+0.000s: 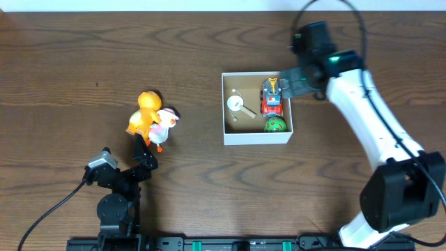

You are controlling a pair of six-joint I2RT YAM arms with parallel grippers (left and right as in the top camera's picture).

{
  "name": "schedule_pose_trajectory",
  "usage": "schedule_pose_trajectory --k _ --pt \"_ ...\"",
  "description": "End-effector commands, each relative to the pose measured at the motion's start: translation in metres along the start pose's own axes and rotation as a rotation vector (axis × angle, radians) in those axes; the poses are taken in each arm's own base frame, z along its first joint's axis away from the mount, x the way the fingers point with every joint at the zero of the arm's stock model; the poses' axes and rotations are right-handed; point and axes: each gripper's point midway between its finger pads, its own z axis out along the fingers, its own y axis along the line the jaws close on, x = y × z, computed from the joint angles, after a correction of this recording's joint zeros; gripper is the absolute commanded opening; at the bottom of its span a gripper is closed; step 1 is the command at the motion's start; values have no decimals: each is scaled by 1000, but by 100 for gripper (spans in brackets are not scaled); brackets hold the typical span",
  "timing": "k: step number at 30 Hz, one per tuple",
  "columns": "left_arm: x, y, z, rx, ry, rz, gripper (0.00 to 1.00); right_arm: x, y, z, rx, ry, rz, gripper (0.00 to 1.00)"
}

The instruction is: Pack container

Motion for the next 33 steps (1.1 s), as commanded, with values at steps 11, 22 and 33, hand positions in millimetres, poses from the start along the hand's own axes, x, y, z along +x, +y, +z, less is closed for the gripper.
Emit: schedule_pose_trajectory --k 11,22,33 --pt "17 9 2 -32 47 24 98 35 -124 4 122 87 252 99" --pt "17 9 2 -32 47 24 98 40 -138 4 136 92 285 99" --pt "18 8 2 -27 50 0 98 40 -138 4 136 92 285 99"
